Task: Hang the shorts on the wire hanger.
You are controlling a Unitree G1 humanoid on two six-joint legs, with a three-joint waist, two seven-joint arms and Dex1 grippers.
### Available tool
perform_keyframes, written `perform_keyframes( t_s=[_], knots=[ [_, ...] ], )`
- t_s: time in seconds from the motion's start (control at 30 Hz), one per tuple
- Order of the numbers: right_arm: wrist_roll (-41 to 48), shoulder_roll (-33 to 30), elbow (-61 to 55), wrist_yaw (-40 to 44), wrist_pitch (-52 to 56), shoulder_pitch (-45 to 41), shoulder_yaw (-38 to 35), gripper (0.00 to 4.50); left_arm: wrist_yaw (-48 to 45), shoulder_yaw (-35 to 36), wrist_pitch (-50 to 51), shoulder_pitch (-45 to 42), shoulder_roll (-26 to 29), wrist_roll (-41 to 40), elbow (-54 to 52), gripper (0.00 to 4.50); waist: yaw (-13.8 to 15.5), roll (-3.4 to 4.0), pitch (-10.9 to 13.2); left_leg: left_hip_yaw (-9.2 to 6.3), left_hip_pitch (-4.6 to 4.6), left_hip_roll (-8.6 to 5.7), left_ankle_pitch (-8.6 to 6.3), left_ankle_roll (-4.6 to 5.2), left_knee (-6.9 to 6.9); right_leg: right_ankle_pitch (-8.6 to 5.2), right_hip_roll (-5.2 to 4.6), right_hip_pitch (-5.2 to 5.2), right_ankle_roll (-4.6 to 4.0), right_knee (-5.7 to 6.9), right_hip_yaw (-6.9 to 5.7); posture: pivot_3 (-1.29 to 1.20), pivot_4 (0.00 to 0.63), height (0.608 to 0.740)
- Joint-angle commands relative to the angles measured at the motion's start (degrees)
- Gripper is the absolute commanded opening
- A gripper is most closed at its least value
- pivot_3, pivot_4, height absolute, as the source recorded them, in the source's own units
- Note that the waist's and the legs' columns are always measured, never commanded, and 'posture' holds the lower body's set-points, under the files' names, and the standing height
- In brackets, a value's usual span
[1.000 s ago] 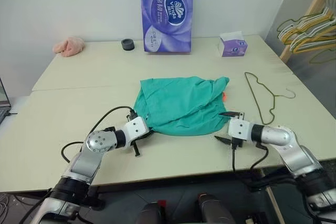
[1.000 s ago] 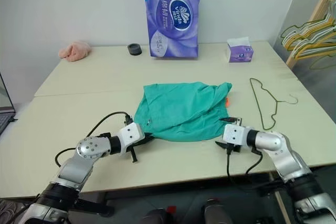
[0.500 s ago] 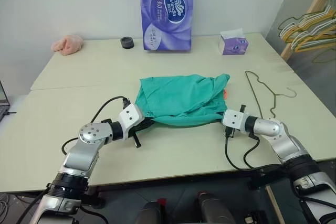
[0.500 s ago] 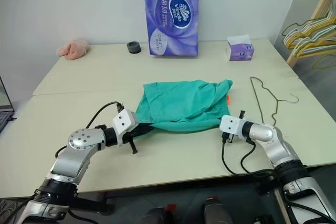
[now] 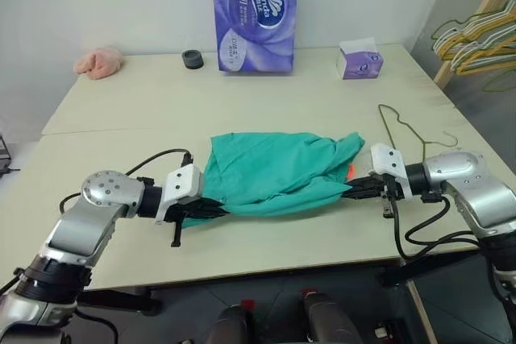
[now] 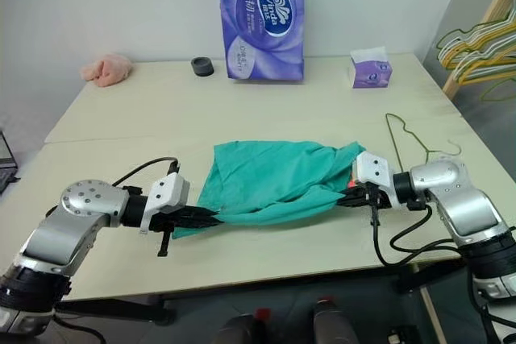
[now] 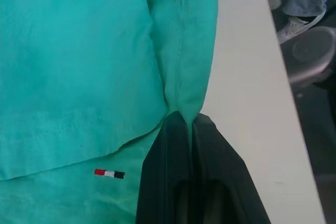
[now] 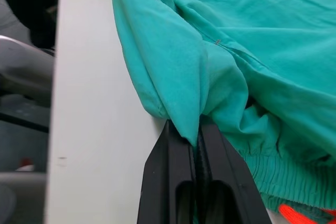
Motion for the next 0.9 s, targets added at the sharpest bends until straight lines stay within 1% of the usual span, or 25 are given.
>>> perform_keyframes(
  t_s=[0.03, 0.1, 0.13, 0.17, 0.2, 0.23, 0.27, 0.3, 0.33, 0.37, 0.4, 0.43, 0.47, 0.5, 0.57, 0.6, 0.63, 0.7, 0.77, 0.8, 0.83, 0.9],
  knots=[
    [-5.3, 3.2, 15.2, -1.7, -3.3, -12.0, 0.8, 0.03, 4.1, -2.6, -6.0, -12.7, -5.4, 7.1, 15.1, 0.0, 0.1, 0.0, 0.0, 0.03, 0.11, -0.02, 0.0, 0.0, 0.02, 0.0, 0.01, 0.09, 0.0, 0.0, -0.09, -0.14, 0.132, 0.74],
    [-9.8, 5.2, 25.3, -3.1, -8.7, -18.3, 2.3, 0.03, 6.6, -3.2, -9.0, -19.1, -8.7, 10.1, 23.8, 0.0, 0.0, -0.01, 0.0, 0.08, 0.08, -0.06, 0.03, 0.02, 0.02, 0.04, 0.02, 0.04, 0.01, 0.01, -0.07, -0.15, 0.128, 0.74],
    [-13.3, 6.8, 33.3, -5.9, -13.3, -23.7, 3.4, 0.03, 10.8, -3.8, -11.9, -24.7, -11.0, 13.1, 31.2, 0.0, -0.1, -0.02, 0.0, 0.08, -0.02, -0.05, 0.03, 0.02, -0.01, 0.06, 0.01, -0.04, -0.01, -0.02, -0.07, -0.15, 0.125, 0.74],
    [-16.8, 8.3, 40.6, -9.3, -18.1, -28.6, 4.5, 0.03, 15.1, -4.2, -14.7, -29.7, -13.1, 15.9, 37.9, 0.0, -0.1, -0.02, 0.0, 0.09, -0.06, -0.05, 0.01, 0.0, -0.01, 0.21, 0.0, -0.06, -0.25, -0.01, -0.08, -0.14, 0.123, 0.74],
    [-20.0, 9.7, 47.3, -12.9, -23.1, -33.0, 5.5, 0.03, 19.4, -4.6, -17.7, -34.3, -14.7, 18.5, 44.2, 0.0, -0.2, -0.04, 0.0, 0.1, -0.17, -0.1, 0.01, -0.02, 0.01, 0.25, -0.04, -0.22, -0.22, 0.03, -0.07, -0.14, 0.121, 0.74],
    [-23.6, 11.4, 53.8, -19.9, -28.0, -37.9, 6.4, 0.03, 26.9, -5.2, -21.0, -39.7, -16.1, 22.1, 50.8, 0.0, -0.4, -0.06, 0.0, 0.12, -0.63, -0.14, 0.02, -0.03, 0.04, 0.32, -0.06, -0.72, -0.13, 0.08, -0.05, -0.14, 0.119, 0.74],
    [-27.0, 13.0, 59.2, -28.5, -32.0, -42.3, 7.1, 0.03, 34.8, -5.9, -23.5, -44.5, -17.0, 25.4, 56.6, 0.0, -0.6, -0.08, 0.0, 0.17, -1.23, -0.15, 0.12, -0.18, 0.1, 0.43, -0.09, -1.36, -0.04, 0.23, 0.04, -0.14, 0.119, 0.74],
    [-30.0, 14.2, 63.6, -36.4, -35.6, -46.1, 7.8, 0.03, 41.8, -6.5, -25.7, -48.8, -17.6, 28.0, 61.5, 0.0, -0.9, -0.09, 0.0, 0.24, -1.74, -0.16, 0.36, -0.6, 0.18, 0.45, -0.15, -1.97, -0.03, 0.4, 0.12, -0.14, 0.12, 0.74],
    [-32.8, 14.9, 66.8, -43.5, -39.4, -49.4, 8.5, 0.03, 48.8, -6.7, -27.7, -52.8, -17.8, 30.3, 65.2, 0.0, -1.4, -0.11, 0.0, 0.28, -2.13, -0.17, 0.47, -0.79, 0.1, 0.47, -0.19, -2.41, -0.01, 0.38, 0.17, -0.14, 0.12, 0.74],
    [-34.8, 15.3, 69.0, -49.1, -42.6, -52.1, 8.9, 0.03, 53.8, -6.6, -29.6, -55.9, -17.7, 31.6, 67.8, 0.0, -1.8, -0.13, -0.1, 0.38, -2.65, -0.18, 0.52, -0.89, 0.11, 0.47, -0.22, -3.05, 0.0, 0.51, 0.27, -0.14, 0.122, 0.74],
    [-36.4, 15.4, 70.4, -53.9, -45.9, -54.6, 9.1, 0.03, 59.1, -7.0, -31.9, -59.1, -17.1, 33.5, 69.4, 0.0, -2.2, -0.16, -0.1, 0.46, -3.16, -0.19, 0.59, -1.0, 0.14, 0.46, -0.25, -3.64, 0.01, 0.91, 0.35, -0.14, 0.123, 0.74],
    [-37.6, 15.5, 71.6, -57.1, -48.3, -56.4, 9.1, 0.03, 62.6, -7.3, -33.6, -61.3, -16.6, 34.9, 70.8, 0.0, -2.4, -0.17, -0.1, 0.62, -3.75, -0.24, 0.61, -1.03, 0.2, 0.43, -0.32, -4.45, 0.07, 1.1, 0.46, -0.14, 0.124, 0.74],
    [-38.3, 15.2, 71.8, -60.2, -51.7, -57.9, 8.5, 0.03, 66.5, -9.3, -37.2, -63.4, -15.2, 38.4, 70.6, 0.0, -2.6, -0.17, -0.1, 0.86, -3.86, -0.26, 0.63, -1.06, 0.11, 0.43, -0.45, -4.82, 0.07, 1.21, 0.38, -0.14, 0.127, 0.74],
    [-39.1, 14.7, 71.8, -62.4, -55.1, -58.9, 8.3, 0.03, 69.0, -11.1, -40.7, -64.8, -13.7, 41.5, 70.1, 0.0, -2.9, -0.17, -0.1, 1.02, -3.87, -0.26, 0.63, -1.06, -0.12, 0.42, -0.6, -4.97, 0.07, 1.21, 0.31, -0.15, 0.13, 0.74],
    [-39.4, 13.5, 70.7, -64.1, -61.8, -58.6, 7.5, 0.03, 68.2, -13.1, -46.4, -65.6, -11.3, 44.6, 68.3, 0.0, -3.6, -0.17, -0.1, 1.05, -3.87, -0.23, 0.59, -1.11, -0.24, 0.42, -0.63, -5.05, 0.07, 1.18, 0.23, -0.15, 0.133, 0.74],
    [-38.5, 13.1, 70.0, -62.8, -64.7, -57.0, 6.7, 0.03, 65.9, -13.7, -48.2, -64.8, -10.2, 45.2, 67.3, 0.0, -3.7, -0.16, -0.1, 1.11, -3.86, -0.24, 0.57, -1.12, -0.28, 0.42, -0.65, -5.05, 0.07, 1.15, 0.22, -0.15, 0.134, 0.74],
    [-37.4, 12.8, 69.3, -60.9, -67.4, -55.0, 6.1, 0.03, 63.7, -14.3, -49.7, -63.6, -9.3, 45.7, 66.3, 0.0, -3.7, -0.17, -0.1, 1.22, -3.84, -0.27, 0.57, -1.11, -0.28, 0.41, -0.71, -5.04, 0.08, 1.12, 0.23, -0.14, 0.136, 0.74],
    [-34.0, 12.9, 66.4, -53.4, -72.1, -47.9, 5.3, 0.03, 55.2, -14.3, -51.1, -58.6, -7.7, 44.2, 63.9, 0.0, -3.9, -0.15, -0.1, 1.34, -3.75, -0.28, 0.56, -1.08, -0.22, 0.41, -0.72, -4.87, 0.07, 1.1, 0.24, -0.14, 0.139, 0.74],
    [-30.6, 13.0, 61.6, -45.8, -74.1, -39.0, 5.6, 0.03, 44.6, -13.3, -50.1, -50.8, -6.3, 39.8, 59.3, 0.0, -4.2, -0.15, -0.1, 1.41, -3.15, -0.27, 0.48, -0.87, -0.11, 0.41, -0.7, -4.09, 0.08, 1.0, 0.21, -0.14, 0.143, 0.74],
    [-27.7, 13.3, 58.0, -42.1, -73.1, -33.9, 5.2, 0.03, 36.9, -12.7, -48.1, -45.1, -5.2, 35.9, 54.8, 0.0, -4.3, -0.18, 0.0, 1.42, -2.6, -0.26, 0.32, -0.55, -0.09, 0.41, -0.68, -3.47, 0.08, 0.96, 0.18, -0.14, 0.144, 0.74],
    [-25.2, 13.6, 54.0, -39.0, -71.5, -29.3, 4.8, 0.03, 30.8, -11.8, -45.4, -39.6, -4.2, 32.1, 49.7, 0.0, -4.4, -0.18, 0.1, 1.52, -1.83, -0.27, 0.15, -0.19, -0.03, 0.4, -0.62, -2.71, 0.09, 0.99, 0.13, -0.14, 0.145, 0.74],
    [-22.4, 13.3, 45.2, -34.5, -68.8, -20.4, 5.3, 0.03, 19.7, -11.1, -38.5, -28.1, -1.0, 25.3, 37.5, 0.0, -5.0, -0.16, 0.2, 1.55, -1.56, -0.3, 0.13, 0.04, 0.05, 0.45, -0.56, -2.41, 0.14, 1.12, 0.23, -0.14, 0.148, 0.74]
  ],
)
